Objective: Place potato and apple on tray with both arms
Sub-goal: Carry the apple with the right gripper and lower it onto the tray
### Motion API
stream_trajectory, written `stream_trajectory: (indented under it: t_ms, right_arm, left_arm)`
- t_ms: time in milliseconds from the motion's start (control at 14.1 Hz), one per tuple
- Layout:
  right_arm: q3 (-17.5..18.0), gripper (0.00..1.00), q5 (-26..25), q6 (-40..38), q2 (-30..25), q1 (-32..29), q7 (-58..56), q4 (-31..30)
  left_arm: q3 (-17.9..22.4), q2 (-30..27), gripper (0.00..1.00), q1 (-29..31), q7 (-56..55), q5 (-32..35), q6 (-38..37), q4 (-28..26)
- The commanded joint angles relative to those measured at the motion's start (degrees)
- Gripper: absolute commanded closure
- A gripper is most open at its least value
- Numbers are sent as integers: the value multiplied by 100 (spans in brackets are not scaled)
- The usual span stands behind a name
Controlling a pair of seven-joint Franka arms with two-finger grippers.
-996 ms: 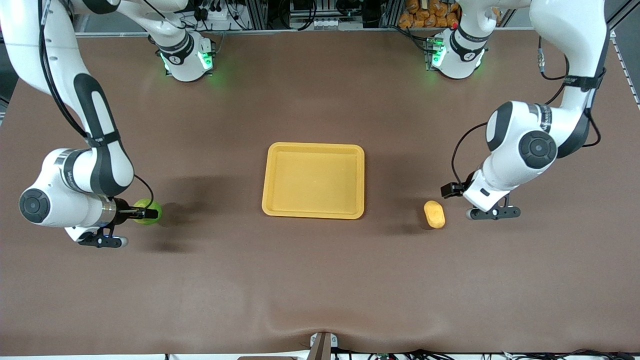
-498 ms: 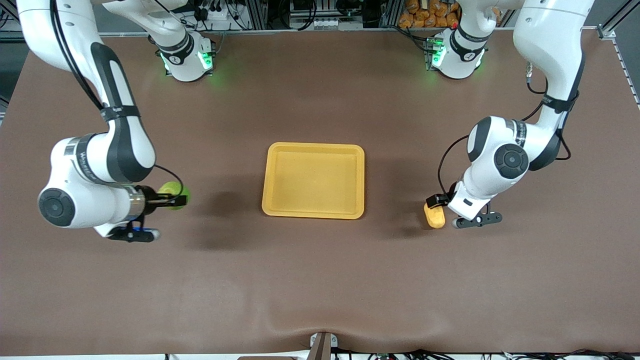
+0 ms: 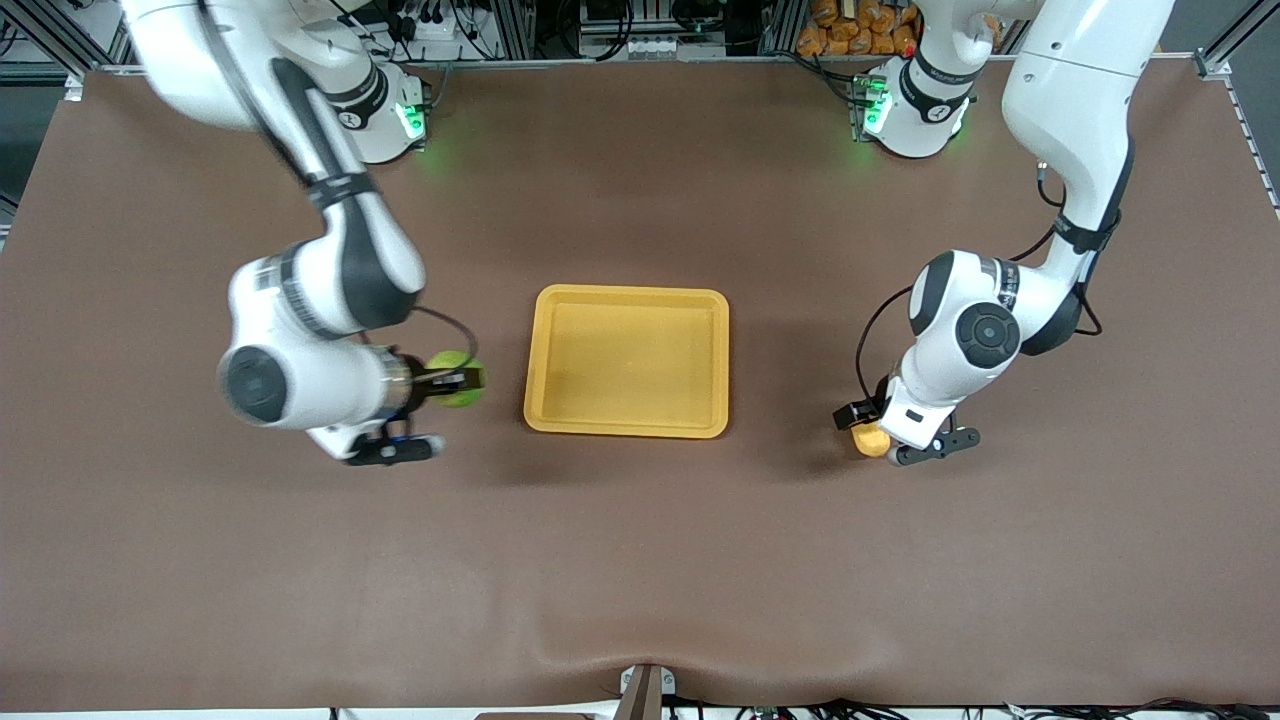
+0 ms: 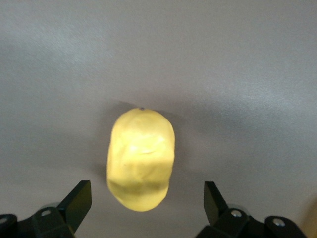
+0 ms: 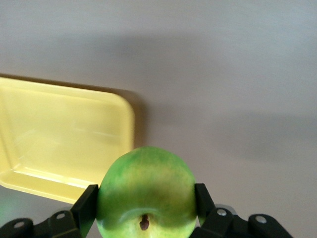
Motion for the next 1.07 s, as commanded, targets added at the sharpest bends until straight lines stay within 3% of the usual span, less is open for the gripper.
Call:
stream_trajectory:
  t_ms: [0,142,498,711,996]
  right_arm:
    - [-94,68,38,531,34,406,93,-239]
    - [-103,68,-93,866,43,705,522,-494]
    - [-94,67,-1402,1236,482,1602,2551,-530]
    - [-94,67,-1421,1359,606,1717,2748,-530]
    - [-85,59,-1421,1386,702,1752,2861,-530]
  left_arm:
    - [33,32,0,-73,-145,-8,50,64]
    - [33,128,0,-64,-154,-8,50,142]
    - [51,383,0,-3,-84,439,50,441]
    - [60,497,1,-2,-75,440,50,547]
    - [68,559,18,-3,-75,510,50,556]
